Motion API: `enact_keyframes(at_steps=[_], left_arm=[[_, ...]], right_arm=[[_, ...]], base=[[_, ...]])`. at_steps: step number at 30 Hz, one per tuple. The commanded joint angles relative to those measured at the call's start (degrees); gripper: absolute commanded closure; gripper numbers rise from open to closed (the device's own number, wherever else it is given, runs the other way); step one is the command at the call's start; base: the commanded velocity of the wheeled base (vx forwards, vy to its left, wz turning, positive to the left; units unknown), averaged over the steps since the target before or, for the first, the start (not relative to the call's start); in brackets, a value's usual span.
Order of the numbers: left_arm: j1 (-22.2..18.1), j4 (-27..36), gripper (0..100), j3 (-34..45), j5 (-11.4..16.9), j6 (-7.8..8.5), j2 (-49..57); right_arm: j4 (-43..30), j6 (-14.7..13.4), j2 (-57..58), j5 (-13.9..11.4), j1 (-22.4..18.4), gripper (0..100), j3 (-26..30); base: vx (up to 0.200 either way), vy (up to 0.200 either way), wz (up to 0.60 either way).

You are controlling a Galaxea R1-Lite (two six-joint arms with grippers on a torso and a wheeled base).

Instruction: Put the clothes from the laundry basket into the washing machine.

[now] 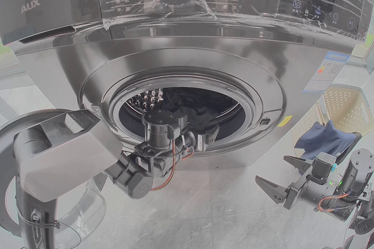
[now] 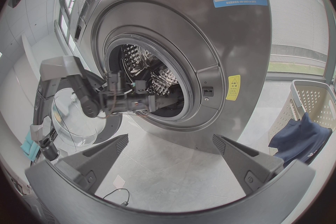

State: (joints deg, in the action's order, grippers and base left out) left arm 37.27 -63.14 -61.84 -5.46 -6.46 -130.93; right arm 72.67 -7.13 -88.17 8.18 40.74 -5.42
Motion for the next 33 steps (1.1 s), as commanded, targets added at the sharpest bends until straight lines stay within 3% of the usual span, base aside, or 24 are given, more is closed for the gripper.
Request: enact_keyframes(at_steps=[1,6,12,18,23,30,33], left_arm=[[8.79,-6.56,0,20.27,1.33,1.01,16.32],[11.42,-11.48,0,30.91,1.33,1.45,23.17],[14.15,-12.45,0,40.66,0.98,2.59,32.31],[13.09,-11.31,0,46.55,0.72,2.59,43.04],[10.81,-10.96,0,52.61,0.45,2.51,50.16],[3.43,-10.69,0,61.67,0.54,3.03,61.84],[0.7,-4.63,0,61.84,0.45,3.12,68.44]], right_arm=[[0.02,0.01,0.46,-0.01,0.04,0,0.59],[0.02,-0.08,0.46,-0.09,0.13,0,1.03],[0.02,0.1,1.6,-0.01,0.22,0,0.94],[-0.16,0.72,5.21,-0.53,0.13,0,1.03],[-1.04,1.42,8.9,-1.41,0.04,0,1.03],[-1.21,2.12,13.56,-1.32,-0.84,0,3.32],[-1.13,2.12,13.99,-0.97,-1.19,0,4.37]], base=[[0.0,0.0,0.0],[0.0,0.0,0.0],[0.0,0.0,0.0],[0.0,0.0,0.0],[0.0,0.0,0.0],[-0.086,0.0,0.0],[-0.067,0.0,0.0]])
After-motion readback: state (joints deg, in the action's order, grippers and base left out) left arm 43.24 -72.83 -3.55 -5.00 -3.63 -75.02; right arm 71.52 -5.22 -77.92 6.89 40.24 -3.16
